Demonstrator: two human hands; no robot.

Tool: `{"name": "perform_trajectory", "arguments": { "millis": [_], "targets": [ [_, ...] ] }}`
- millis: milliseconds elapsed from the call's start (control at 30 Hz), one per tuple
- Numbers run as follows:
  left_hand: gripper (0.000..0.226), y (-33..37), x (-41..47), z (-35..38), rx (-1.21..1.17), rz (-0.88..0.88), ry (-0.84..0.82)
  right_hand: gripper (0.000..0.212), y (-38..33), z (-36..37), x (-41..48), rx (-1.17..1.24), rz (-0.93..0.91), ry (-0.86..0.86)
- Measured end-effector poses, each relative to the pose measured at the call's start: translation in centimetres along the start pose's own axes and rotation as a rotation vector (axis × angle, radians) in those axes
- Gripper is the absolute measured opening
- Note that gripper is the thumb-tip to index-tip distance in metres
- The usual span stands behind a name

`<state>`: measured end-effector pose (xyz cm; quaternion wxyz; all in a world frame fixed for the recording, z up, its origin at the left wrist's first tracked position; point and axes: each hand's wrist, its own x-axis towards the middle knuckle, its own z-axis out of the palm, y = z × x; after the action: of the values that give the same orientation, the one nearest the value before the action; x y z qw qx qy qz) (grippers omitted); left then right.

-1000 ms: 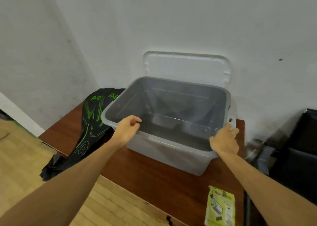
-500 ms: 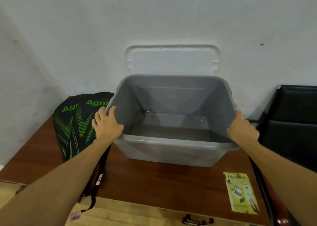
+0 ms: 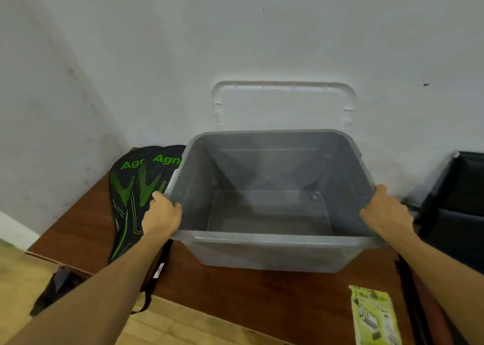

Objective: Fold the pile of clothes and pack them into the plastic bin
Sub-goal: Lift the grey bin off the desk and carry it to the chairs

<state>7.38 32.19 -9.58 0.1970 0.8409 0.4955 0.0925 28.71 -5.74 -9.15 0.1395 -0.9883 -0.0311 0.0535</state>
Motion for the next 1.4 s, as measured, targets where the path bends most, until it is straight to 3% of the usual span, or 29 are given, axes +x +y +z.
{"name": "perform_trajectory", "arguments": {
  "millis": [100,233,367,533,667,933,1033,1200,1400],
  "targets": [
    [0.024,-1.2,-3.6,0.0,-0.026,-0.056,0.061,0.045,1.4,-0.3,1.3,0.030,-0.132,-0.044],
    [0.029,-1.9,-10.6,0.2,-0.071,-0.235,0.133,0.038,2.5,-0.6,3.1,0.078,-0.297,-0.096],
    [0.037,-2.8,-19.4,0.0,-0.169,-0.409,0.239,0.041,3.8,-1.2,3.5,0.037,-0.444,-0.165],
    [0.025,-4.9,-30.6,0.6,-0.227,-0.568,0.327,0.050,4.4,-1.8,1.4,-0.028,-0.597,-0.219],
    [0.020,-6.9,-38.6,-0.4,-0.236,-0.688,0.419,0.047,3.6,-1.2,-2.4,-0.026,-0.754,-0.239],
    [0.031,-14.0,-55.9,-0.8,-0.234,-0.994,0.550,0.045,1.9,1.2,-14.8,-0.060,-1.118,-0.273],
    [0.030,-16.6,-62.6,0.1,-0.332,-1.088,0.577,0.043,3.0,2.2,-20.1,-0.062,-1.216,-0.298],
    [0.031,-18.2,-72.4,2.4,-0.379,-1.267,0.571,0.038,6.7,4.1,-27.0,-0.071,-1.304,-0.372],
    [0.028,-16.1,-80.5,6.4,-0.350,-1.384,0.542,0.042,13.4,6.7,-29.2,-0.114,-1.318,-0.492]
  ]
}}
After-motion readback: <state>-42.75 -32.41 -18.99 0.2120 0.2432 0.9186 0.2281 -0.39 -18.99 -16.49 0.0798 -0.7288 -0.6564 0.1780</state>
